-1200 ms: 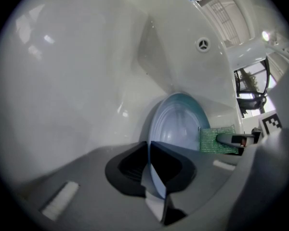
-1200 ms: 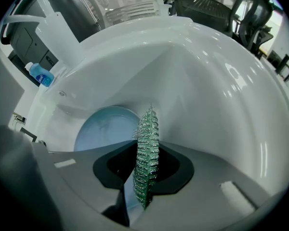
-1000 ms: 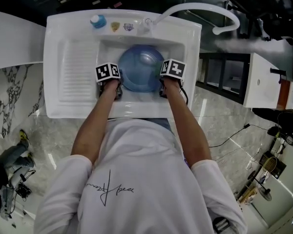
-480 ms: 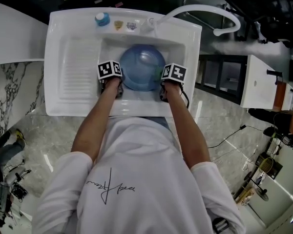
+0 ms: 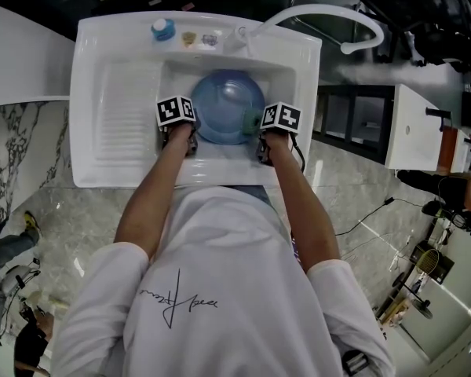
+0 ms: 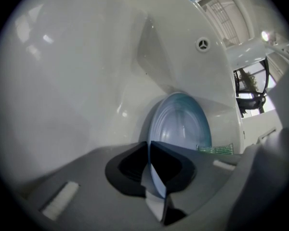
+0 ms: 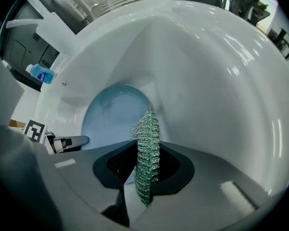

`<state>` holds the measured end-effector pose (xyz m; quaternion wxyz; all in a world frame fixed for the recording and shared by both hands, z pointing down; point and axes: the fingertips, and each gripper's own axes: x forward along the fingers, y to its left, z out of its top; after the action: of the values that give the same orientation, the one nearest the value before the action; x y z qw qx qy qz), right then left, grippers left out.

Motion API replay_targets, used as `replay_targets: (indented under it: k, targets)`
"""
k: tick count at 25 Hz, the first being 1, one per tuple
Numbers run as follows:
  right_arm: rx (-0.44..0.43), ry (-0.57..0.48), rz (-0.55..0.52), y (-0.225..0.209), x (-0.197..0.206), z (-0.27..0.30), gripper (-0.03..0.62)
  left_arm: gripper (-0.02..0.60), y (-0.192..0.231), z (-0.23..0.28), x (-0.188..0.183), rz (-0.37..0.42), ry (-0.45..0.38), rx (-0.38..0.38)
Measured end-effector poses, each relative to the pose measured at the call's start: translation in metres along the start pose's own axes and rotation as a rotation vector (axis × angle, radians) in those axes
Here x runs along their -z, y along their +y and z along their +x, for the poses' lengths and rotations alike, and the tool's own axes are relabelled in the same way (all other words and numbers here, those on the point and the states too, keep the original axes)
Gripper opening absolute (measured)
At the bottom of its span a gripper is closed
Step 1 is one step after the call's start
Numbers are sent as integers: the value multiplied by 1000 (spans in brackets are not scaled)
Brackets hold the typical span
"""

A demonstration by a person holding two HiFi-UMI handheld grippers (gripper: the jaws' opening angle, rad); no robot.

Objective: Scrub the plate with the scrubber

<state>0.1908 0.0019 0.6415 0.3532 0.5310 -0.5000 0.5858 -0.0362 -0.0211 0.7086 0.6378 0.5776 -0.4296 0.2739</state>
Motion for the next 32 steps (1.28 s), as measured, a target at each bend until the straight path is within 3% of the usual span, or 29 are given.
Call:
replay_targets:
  k: [10,32]
  targets:
    - [-112,81,-53,24,23,8,60,74,-2,-1,1,1,1,2]
    - [-206,129,-56,67,38,27,63,74,-2,-1,0,6,7,8]
